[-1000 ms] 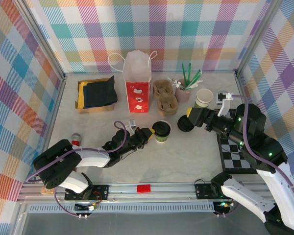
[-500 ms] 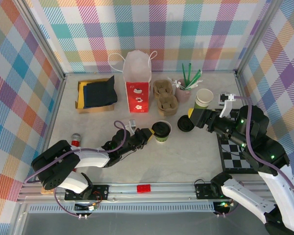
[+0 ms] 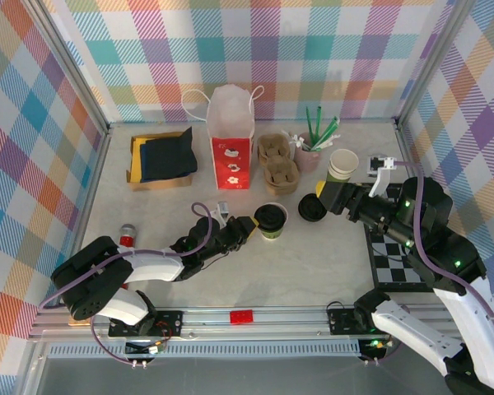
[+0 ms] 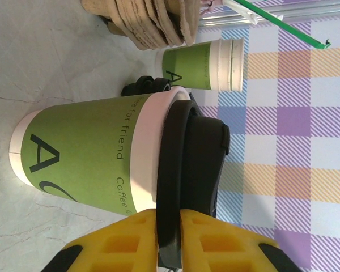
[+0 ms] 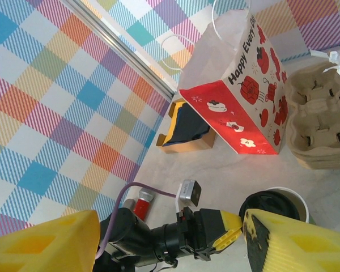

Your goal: Pack the takeout coffee

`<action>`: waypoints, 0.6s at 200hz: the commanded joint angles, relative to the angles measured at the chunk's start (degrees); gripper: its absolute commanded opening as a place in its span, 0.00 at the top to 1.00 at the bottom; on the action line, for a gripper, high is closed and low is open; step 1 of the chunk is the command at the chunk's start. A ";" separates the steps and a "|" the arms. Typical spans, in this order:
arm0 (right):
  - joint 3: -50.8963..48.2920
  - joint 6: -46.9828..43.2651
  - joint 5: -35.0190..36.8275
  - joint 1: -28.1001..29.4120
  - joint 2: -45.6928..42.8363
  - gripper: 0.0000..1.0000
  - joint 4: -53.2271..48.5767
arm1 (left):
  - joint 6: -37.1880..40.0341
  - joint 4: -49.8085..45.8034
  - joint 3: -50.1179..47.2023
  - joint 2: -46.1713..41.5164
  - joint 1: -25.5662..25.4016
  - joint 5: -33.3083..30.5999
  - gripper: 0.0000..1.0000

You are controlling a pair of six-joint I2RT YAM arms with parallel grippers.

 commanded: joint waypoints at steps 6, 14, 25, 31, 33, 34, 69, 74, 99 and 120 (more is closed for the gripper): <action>-0.81 0.21 0.16 0.16 -0.63 0.32 2.20 | 1.41 -1.13 1.89 -1.16 0.59 -0.14 0.82; -0.89 0.27 0.16 0.16 -0.60 0.32 2.20 | 1.57 -1.30 1.98 -1.07 0.56 -0.18 0.82; -0.97 0.63 0.07 0.16 -0.61 0.32 2.19 | 1.59 -1.51 1.98 -0.94 0.63 -0.25 0.82; -0.97 0.66 -0.08 0.16 -0.60 0.32 2.23 | 1.59 -1.37 2.07 -0.85 0.59 -0.25 0.82; -0.97 0.68 -0.10 0.16 -0.64 0.32 2.34 | 1.59 -1.30 2.07 -0.88 0.59 -0.23 0.82; -0.97 0.68 -0.10 0.16 -0.66 0.33 2.36 | 1.59 -1.32 2.07 -0.84 0.64 -0.23 0.82; -1.23 0.86 -0.19 0.16 -1.12 0.32 2.97 | 2.33 -2.60 2.77 -1.29 0.58 -0.27 0.81; -1.13 0.86 -0.19 0.16 -1.08 0.33 2.91 | 2.44 -2.93 2.86 -1.33 0.61 -0.30 0.81; -1.32 0.87 -0.19 0.16 -1.24 0.33 2.99 | 2.84 -3.38 2.79 -1.51 0.57 -0.37 0.80; -1.36 1.00 -0.19 0.16 -1.40 0.33 3.21 | 2.99 -3.71 2.86 -1.43 0.62 -0.43 0.80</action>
